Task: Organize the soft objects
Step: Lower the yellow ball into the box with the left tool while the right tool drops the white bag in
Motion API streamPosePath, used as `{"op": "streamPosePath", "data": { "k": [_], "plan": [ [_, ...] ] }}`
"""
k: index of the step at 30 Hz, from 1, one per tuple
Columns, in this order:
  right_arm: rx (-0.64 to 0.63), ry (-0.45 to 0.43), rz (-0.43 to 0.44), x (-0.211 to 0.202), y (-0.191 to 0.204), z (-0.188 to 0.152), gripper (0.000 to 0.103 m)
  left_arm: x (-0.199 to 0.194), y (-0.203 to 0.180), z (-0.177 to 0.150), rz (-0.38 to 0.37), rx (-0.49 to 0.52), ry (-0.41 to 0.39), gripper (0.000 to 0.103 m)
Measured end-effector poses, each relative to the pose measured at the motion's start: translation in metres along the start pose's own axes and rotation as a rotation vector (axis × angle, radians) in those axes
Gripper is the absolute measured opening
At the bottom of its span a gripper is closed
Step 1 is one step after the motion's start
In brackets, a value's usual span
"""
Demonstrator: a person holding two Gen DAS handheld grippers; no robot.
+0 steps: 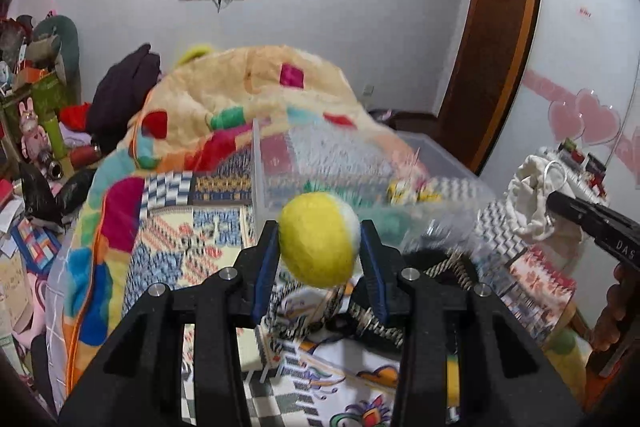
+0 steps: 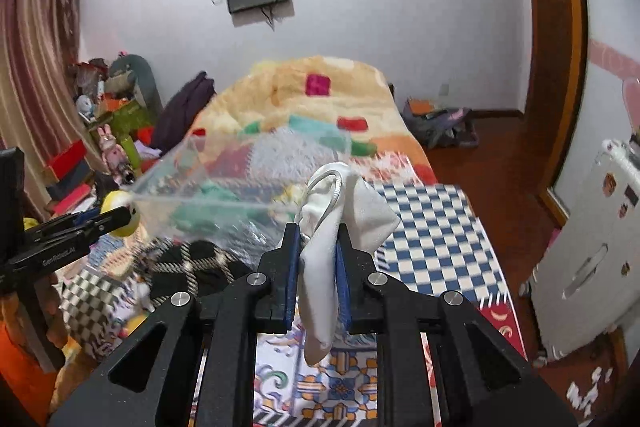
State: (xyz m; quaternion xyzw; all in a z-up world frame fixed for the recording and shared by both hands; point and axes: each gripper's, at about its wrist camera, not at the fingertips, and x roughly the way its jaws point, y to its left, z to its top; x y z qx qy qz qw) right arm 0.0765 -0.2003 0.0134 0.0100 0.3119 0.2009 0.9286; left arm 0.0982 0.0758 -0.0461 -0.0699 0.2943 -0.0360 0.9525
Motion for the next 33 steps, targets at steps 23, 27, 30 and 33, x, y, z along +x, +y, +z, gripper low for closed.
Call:
{"op": "streamPosePath", "data": {
  "k": [23, 27, 30, 33],
  "plan": [
    [-0.096, -0.012, 0.017, 0.072, 0.041, 0.044, 0.015, 0.058, -0.008, 0.035, 0.103, 0.073, 0.047, 0.040],
    [-0.098, 0.075, -0.031, 0.097, 0.036, 0.037, 0.015, 0.069, -0.003, 0.030, 0.099, 0.053, 0.076, 0.039],
    [-0.107, 0.109, -0.061, 0.105, 0.034, 0.031, 0.015, 0.071, -0.002, 0.027, 0.086, 0.033, 0.086, 0.040],
    [-0.124, 0.122, -0.067, 0.106, 0.036, 0.028, 0.015, 0.072, -0.004, 0.025, 0.086, 0.038, 0.091, 0.043]
  ]
}}
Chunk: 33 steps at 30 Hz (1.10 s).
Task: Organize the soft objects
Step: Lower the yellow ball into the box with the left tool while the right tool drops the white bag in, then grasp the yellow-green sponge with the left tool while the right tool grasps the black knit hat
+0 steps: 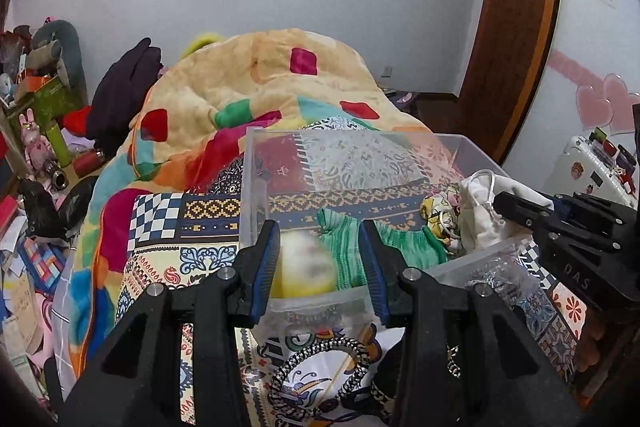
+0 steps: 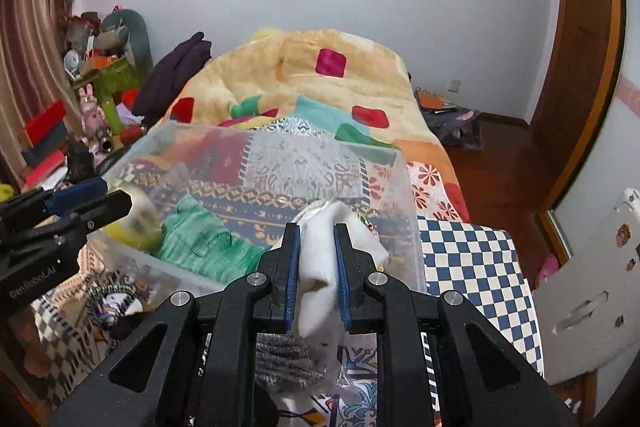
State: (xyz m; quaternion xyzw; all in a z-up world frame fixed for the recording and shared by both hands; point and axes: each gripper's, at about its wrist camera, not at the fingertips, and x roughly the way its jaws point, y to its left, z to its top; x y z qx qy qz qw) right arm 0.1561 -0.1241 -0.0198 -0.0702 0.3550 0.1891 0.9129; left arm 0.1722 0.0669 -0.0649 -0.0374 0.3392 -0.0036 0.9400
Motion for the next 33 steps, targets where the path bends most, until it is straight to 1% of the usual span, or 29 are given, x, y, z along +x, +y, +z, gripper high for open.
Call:
{"op": "streamPosePath", "data": {
  "k": [2, 3, 4, 5, 6, 7, 8, 10, 11, 12, 13, 15, 16, 18, 19, 23, 26, 30, 33],
  "plan": [
    [-0.011, 0.002, -0.002, -0.003, 0.000, 0.000, 0.017, -0.002, -0.002, 0.000, -0.006, 0.003, -0.001, 0.048],
    [-0.015, 0.000, -0.001, -0.005, 0.000, 0.000, 0.021, -0.004, -0.003, 0.000, -0.012, 0.004, -0.006, 0.051],
    [-0.015, -0.002, 0.001, -0.006, -0.002, 0.002, 0.027, -0.007, -0.003, 0.000, -0.014, 0.006, -0.011, 0.052],
    [-0.010, -0.010, 0.007, -0.010, -0.003, 0.001, 0.031, -0.010, -0.004, -0.001, -0.016, 0.007, -0.019, 0.057],
    [-0.006, -0.016, 0.012, -0.011, -0.004, 0.002, 0.039, -0.014, -0.004, -0.001, -0.018, 0.007, -0.028, 0.060],
    [-0.001, -0.029, 0.018, -0.018, -0.005, 0.002, 0.045, -0.019, -0.004, -0.001, -0.022, 0.008, -0.037, 0.061],
    [0.002, -0.041, 0.022, -0.019, -0.006, 0.003, 0.047, -0.021, -0.004, 0.000, -0.025, 0.009, -0.042, 0.061],
    [0.001, -0.065, 0.028, -0.028, -0.006, 0.003, 0.054, -0.030, -0.005, 0.000, -0.038, 0.010, -0.049, 0.063],
    [-0.002, -0.081, 0.030, -0.036, -0.006, 0.002, 0.057, -0.034, -0.005, 0.000, -0.047, 0.009, -0.052, 0.066],
    [-0.002, -0.095, 0.034, -0.042, -0.005, 0.002, 0.065, -0.039, -0.005, -0.001, -0.054, 0.007, -0.056, 0.073],
    [0.000, -0.107, 0.039, -0.046, -0.005, 0.001, 0.072, -0.044, -0.006, -0.002, -0.057, 0.005, -0.062, 0.077],
    [0.010, -0.143, 0.062, -0.061, -0.006, -0.002, 0.078, -0.056, -0.008, -0.006, -0.060, 0.002, -0.082, 0.088],
    [0.009, -0.153, 0.070, -0.065, -0.005, -0.002, 0.078, -0.061, -0.008, -0.008, -0.063, 0.004, -0.088, 0.089],
    [-0.004, -0.168, 0.078, -0.073, -0.001, -0.005, 0.078, -0.070, -0.011, -0.014, -0.071, 0.006, -0.087, 0.096],
    [-0.014, -0.174, 0.077, -0.078, 0.000, -0.008, 0.078, -0.073, -0.012, -0.017, -0.076, 0.007, -0.085, 0.097],
    [-0.026, -0.172, 0.095, -0.090, 0.002, -0.020, 0.079, -0.085, -0.026, -0.034, -0.093, 0.043, -0.054, 0.097],
    [-0.031, -0.154, 0.097, -0.091, 0.003, -0.029, 0.079, -0.089, -0.037, -0.049, -0.127, 0.056, -0.015, 0.097],
    [-0.042, -0.123, 0.091, -0.091, 0.006, -0.041, 0.078, -0.087, -0.057, -0.069, -0.180, 0.066, 0.047, 0.097],
    [-0.043, -0.098, 0.088, -0.092, 0.006, -0.052, 0.078, -0.081, -0.069, -0.081, -0.191, 0.080, 0.079, 0.097]
  ]
}}
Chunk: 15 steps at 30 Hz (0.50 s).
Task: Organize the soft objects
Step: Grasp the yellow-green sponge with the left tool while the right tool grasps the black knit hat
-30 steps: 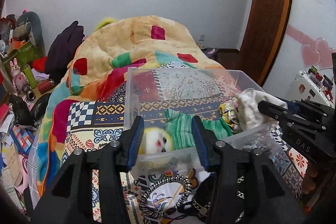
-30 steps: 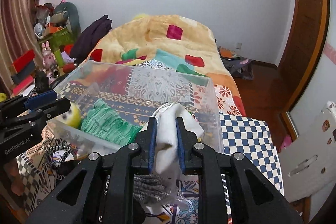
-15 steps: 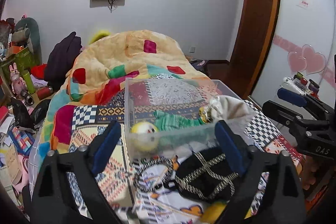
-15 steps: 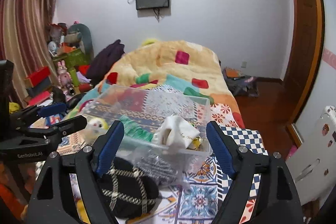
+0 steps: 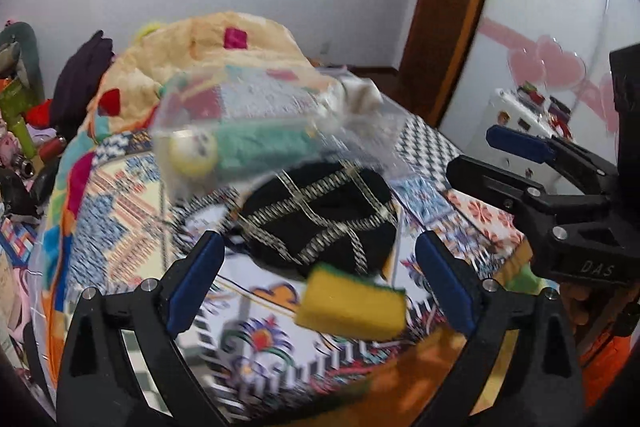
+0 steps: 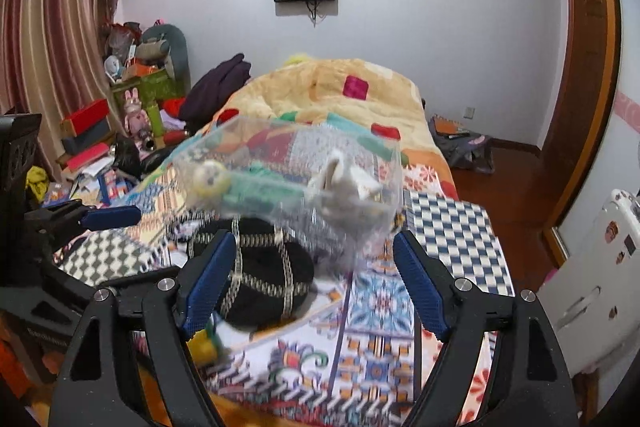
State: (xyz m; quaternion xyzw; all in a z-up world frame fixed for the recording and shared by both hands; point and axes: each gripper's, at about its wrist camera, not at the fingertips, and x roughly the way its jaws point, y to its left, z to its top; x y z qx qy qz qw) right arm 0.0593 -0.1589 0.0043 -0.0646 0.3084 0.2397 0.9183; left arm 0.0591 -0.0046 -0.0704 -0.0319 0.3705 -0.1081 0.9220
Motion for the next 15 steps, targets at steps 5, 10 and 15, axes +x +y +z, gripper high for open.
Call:
{"op": "streamPosePath", "data": {
  "k": [5, 10, 15],
  "plan": [
    [0.043, 0.039, 0.003, -0.002, -0.006, -0.014, 0.078, 0.016, -0.012, -0.015, -0.018, 0.010, 0.051, 0.097],
    [0.088, 0.069, 0.015, -0.004, -0.011, -0.028, 0.078, 0.025, -0.018, -0.027, -0.013, 0.027, 0.060, 0.093],
    [0.103, 0.080, 0.031, -0.001, -0.010, -0.033, 0.079, 0.027, -0.014, -0.031, -0.044, 0.027, 0.065, 0.064]
  ]
}}
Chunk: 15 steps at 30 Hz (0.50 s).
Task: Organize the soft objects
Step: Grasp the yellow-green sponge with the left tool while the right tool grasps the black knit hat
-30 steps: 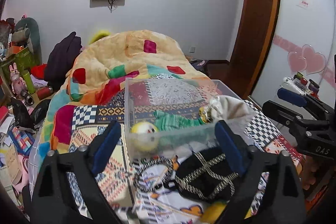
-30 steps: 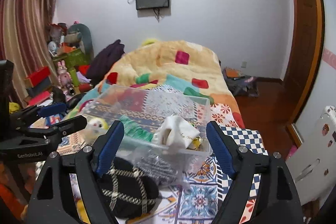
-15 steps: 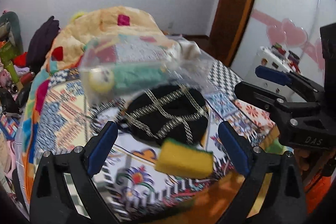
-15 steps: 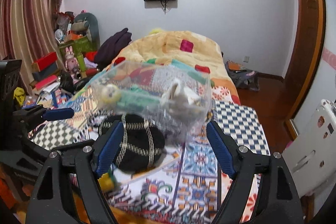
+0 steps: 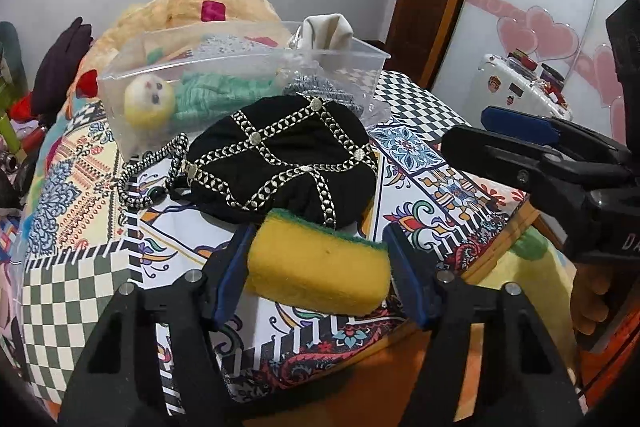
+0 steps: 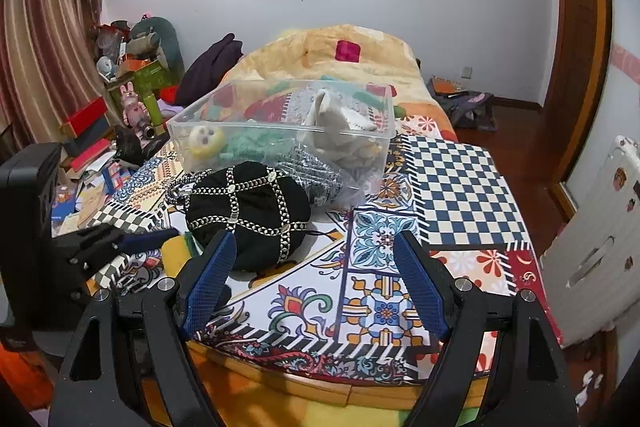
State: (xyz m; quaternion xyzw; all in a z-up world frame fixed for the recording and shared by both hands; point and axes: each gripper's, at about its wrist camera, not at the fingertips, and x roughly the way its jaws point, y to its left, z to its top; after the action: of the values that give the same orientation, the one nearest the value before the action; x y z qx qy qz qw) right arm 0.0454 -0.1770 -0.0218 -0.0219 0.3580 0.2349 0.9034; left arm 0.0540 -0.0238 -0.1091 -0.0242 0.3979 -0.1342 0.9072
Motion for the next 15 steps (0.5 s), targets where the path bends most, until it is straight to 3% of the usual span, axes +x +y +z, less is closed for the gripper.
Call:
{"op": "streamPosePath", "data": {
  "k": [6, 15],
  "plan": [
    [-0.008, 0.025, 0.026, 0.010, 0.006, 0.001, 0.079, -0.020, 0.016, 0.001, 0.019, -0.030, -0.067, 0.063],
    [-0.014, 0.061, 0.102, 0.033, 0.023, 0.012, 0.079, -0.047, 0.060, 0.014, 0.119, -0.108, -0.162, 0.063]
  ]
}}
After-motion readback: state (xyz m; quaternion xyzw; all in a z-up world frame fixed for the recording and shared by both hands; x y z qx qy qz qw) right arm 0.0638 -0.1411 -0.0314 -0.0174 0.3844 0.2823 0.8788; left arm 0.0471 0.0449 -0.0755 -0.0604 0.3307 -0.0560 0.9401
